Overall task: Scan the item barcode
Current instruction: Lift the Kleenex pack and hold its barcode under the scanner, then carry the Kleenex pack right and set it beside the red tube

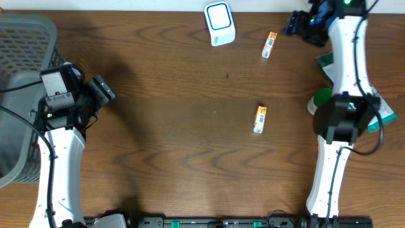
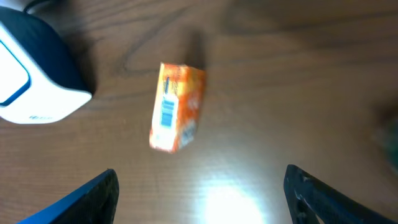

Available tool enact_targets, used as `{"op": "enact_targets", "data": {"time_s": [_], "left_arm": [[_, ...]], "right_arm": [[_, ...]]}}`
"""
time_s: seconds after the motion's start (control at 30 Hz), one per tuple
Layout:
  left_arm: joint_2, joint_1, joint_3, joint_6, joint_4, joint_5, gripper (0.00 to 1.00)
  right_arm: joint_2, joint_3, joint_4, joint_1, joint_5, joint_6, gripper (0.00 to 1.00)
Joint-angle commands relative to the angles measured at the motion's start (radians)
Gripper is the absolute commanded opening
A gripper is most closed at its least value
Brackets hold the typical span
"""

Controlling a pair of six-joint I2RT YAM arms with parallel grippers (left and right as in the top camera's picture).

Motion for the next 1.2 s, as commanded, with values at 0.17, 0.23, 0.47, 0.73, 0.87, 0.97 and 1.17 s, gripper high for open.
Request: {"op": "enact_targets", "data": {"time_s": [0.17,0.23,0.47,0.73,0.87,0.97,1.17], "left_arm": [[0.005,0.004,-0.003,0.006,-0.002,-0.006,0.85],[0.005,0.004,-0.003,0.006,-0.002,-0.006,0.85],[0.005,0.004,-0.003,0.006,-0.002,-0.006,0.85],[0.005,0.004,-0.003,0.006,-0.002,-0.006,0.85],[0.005,0.004,-0.003,0.006,-0.002,-0.006,0.85],[0.005,0.004,-0.003,0.006,-0.002,-0.006,0.85],[0.005,0.004,-0.003,0.006,-0.002,-0.006,0.85]], "right_arm": [[0.180,0.002,0.212,0.084,-0.115,0.013,0.74],[0.189,0.002,0.250,0.098,-0.112,0.013,0.45],[0.139,0.003,0.210,0.127,-0.163,0.046,0.04],[0.065,0.002,0.414,0.168,-0.425,0.048,0.01],[0.088,0.002,0.527,0.231,-0.203,0.137,0.01],[0.124,0.002,0.647,0.288,-0.124,0.155,0.01],[0.175,0.002,0.769,0.355,0.046,0.237,0.01]]}}
